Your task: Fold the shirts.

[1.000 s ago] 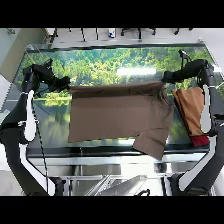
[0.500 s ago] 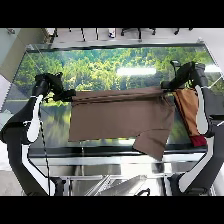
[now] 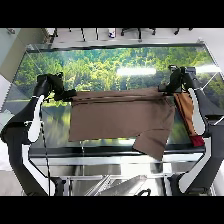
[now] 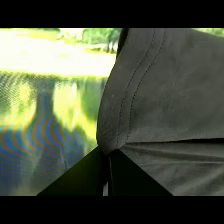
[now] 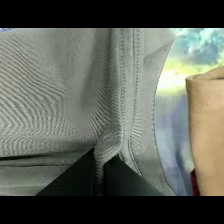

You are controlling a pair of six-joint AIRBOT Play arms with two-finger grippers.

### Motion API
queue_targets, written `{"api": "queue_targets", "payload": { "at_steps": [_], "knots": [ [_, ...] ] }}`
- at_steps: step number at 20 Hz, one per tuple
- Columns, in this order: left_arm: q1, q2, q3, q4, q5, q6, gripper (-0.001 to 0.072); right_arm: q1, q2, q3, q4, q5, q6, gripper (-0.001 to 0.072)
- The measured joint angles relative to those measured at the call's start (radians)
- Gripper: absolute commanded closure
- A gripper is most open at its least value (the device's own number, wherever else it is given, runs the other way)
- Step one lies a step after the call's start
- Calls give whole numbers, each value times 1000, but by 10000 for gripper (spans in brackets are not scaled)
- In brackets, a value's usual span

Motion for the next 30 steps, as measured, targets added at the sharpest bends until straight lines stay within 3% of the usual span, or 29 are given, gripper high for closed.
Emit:
{"api": "queue_targets", "payload": {
  "at_steps": [1,2,3,4,5,10,12,16,19,23,25,30],
  "knots": [
    [-4,0,0,0,-2,0,686,1,3,0,-6,-3,10,302],
    [-8,0,1,0,-3,0,685,0,10,2,-6,-4,23,303],
    [-13,0,6,-4,-2,0,503,0,21,5,-7,-6,33,303],
    [-18,0,15,-16,0,0,141,0,35,12,-5,-10,44,303],
    [-24,0,28,-31,5,0,0,0,48,21,-2,-18,51,302],
    [-31,0,181,-55,161,1,1,-29,172,75,5,-103,60,304],
    [-4,14,255,-53,283,2,1,-59,242,82,6,-159,37,353],
    [72,145,152,-51,402,13,2,-164,385,-16,79,-234,-15,352],
    [131,282,-123,-75,388,55,1,-277,502,-231,190,-246,-55,340],
    [189,402,-507,-216,256,150,2,-438,652,-587,314,-208,-115,332],
    [202,421,-642,-260,198,188,1,-500,705,-752,360,-190,-151,194],
    [204,422,-815,-364,126,252,2,-547,752,-1038,416,-117,-213,201]
  ]
}}
